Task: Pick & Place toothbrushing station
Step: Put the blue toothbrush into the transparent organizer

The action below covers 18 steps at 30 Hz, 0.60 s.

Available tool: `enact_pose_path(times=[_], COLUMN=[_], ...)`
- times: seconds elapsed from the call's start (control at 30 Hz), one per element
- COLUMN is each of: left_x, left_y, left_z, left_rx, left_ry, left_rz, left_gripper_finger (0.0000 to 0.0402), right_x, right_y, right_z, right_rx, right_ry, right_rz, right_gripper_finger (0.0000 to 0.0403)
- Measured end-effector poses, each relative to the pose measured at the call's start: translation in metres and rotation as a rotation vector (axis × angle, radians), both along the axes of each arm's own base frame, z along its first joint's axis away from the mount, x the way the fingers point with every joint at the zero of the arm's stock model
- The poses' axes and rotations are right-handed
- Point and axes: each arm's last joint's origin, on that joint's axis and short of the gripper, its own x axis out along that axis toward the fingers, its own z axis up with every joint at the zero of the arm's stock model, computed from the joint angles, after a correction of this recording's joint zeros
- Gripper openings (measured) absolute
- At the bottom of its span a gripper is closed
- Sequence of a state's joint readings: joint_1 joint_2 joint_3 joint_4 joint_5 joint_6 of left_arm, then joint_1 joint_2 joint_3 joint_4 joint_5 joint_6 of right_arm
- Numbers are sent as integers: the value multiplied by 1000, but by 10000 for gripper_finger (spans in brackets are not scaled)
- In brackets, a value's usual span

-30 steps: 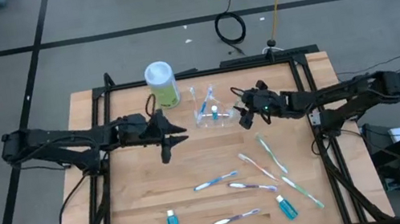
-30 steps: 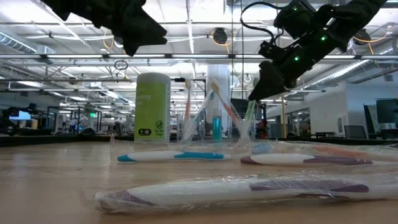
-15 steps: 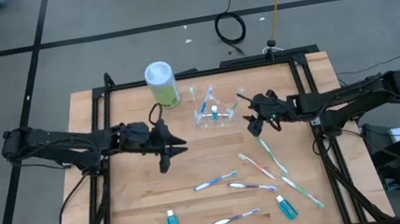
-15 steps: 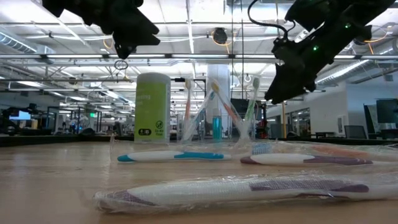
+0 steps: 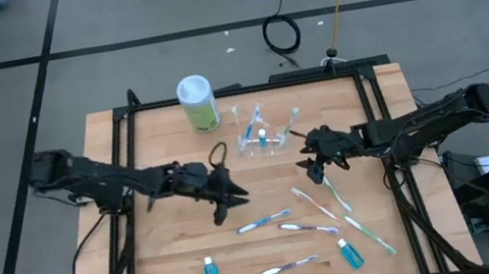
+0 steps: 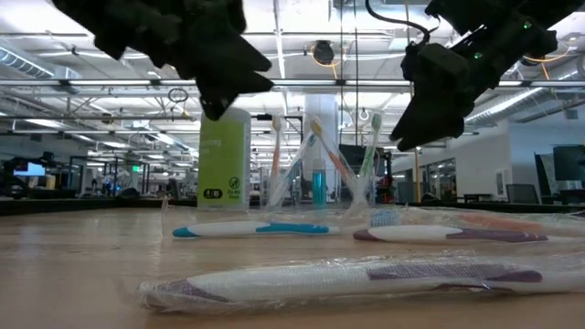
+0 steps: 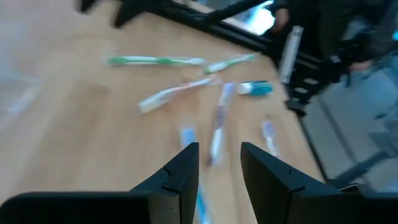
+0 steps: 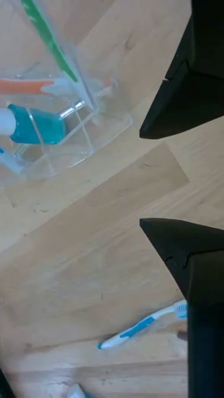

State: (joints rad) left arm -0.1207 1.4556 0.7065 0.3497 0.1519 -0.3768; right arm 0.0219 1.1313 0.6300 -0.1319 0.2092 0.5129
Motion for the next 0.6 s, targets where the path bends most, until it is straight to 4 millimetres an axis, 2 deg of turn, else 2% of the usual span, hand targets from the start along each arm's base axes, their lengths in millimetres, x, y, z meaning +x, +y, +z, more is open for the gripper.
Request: enact_pose_path(times=[0.2,0.5,0.6], left_x=[40,92,106], left_y=[-8,-18,-23], left_z=[-15,-28,-38], left_rx=[-46,41,85], left_ry=[52,325,353], left_rz=[-71,-132,-121], left_gripper_finger=[122,122,122], right_x=[0,2,3], right_y=[0,0,0], right_z=[0,3,4], right_rx=[-1,-1,0], right_ry=[-2,-39,-50], right_rz=[-1,-1,1], right_gripper_finger=[212,212,211])
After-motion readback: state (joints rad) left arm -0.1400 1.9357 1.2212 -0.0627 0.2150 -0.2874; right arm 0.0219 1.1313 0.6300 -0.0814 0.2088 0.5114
